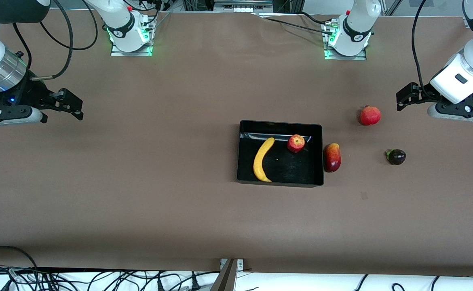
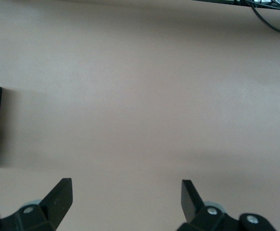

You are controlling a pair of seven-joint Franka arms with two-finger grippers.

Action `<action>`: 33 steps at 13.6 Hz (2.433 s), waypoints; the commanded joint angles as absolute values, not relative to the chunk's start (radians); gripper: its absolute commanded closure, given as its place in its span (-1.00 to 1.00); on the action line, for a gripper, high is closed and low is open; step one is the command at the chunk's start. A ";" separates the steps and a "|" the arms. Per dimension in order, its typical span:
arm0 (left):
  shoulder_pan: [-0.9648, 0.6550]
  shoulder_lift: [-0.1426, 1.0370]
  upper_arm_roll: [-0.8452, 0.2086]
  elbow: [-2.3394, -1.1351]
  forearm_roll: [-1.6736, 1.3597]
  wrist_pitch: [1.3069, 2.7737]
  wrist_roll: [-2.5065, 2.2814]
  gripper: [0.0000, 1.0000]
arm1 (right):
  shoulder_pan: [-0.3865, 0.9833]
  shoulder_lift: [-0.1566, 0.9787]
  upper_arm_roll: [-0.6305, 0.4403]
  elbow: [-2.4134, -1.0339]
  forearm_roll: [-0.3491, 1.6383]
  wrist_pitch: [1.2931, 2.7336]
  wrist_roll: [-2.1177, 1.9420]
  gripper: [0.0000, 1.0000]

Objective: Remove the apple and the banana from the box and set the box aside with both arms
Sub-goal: 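Reach the left gripper toward the red-yellow apple in the black tray, then lower the left gripper into the tray and grasp the apple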

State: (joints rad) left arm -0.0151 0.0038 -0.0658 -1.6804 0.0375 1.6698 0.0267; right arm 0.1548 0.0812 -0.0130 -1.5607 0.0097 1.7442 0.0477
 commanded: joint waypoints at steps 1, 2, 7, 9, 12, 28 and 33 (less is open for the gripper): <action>-0.020 0.009 -0.055 -1.666 0.058 1.651 0.037 -1.00 | 0.158 0.084 -0.012 -1.548 0.017 1.747 0.058 -1.00; -0.018 0.011 -0.055 -1.664 0.058 1.651 0.035 -1.00 | 0.158 0.084 -0.012 -1.548 0.017 1.747 0.058 -1.00; -0.037 0.021 -0.064 -1.663 0.046 1.530 -0.044 -1.00 | 0.158 0.084 -0.012 -1.548 0.017 1.759 0.058 -1.00; -0.038 0.057 -0.104 -1.660 0.046 1.459 -0.040 -1.00 | 0.160 0.086 -0.012 -1.548 0.018 1.761 0.058 -1.00; -0.041 0.115 -0.188 -1.661 -0.026 1.469 -0.095 -1.00 | 0.178 0.086 -0.012 -1.548 0.012 1.772 0.057 -1.00; -0.322 0.525 -0.213 -1.791 0.276 2.171 -0.739 -1.00 | 0.178 0.086 -0.014 -1.549 0.011 1.772 0.057 -1.00; -0.316 0.543 -0.213 -1.894 0.275 2.287 -0.767 -1.00 | 0.178 0.090 -0.014 -1.551 0.009 1.775 0.055 -1.00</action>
State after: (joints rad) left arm -0.3167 0.5544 -0.2114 -1.8613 0.2503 2.2725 -0.7406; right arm 0.1712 0.0856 -0.0093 -1.5606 0.0097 1.7705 0.0477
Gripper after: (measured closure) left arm 0.000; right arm 0.000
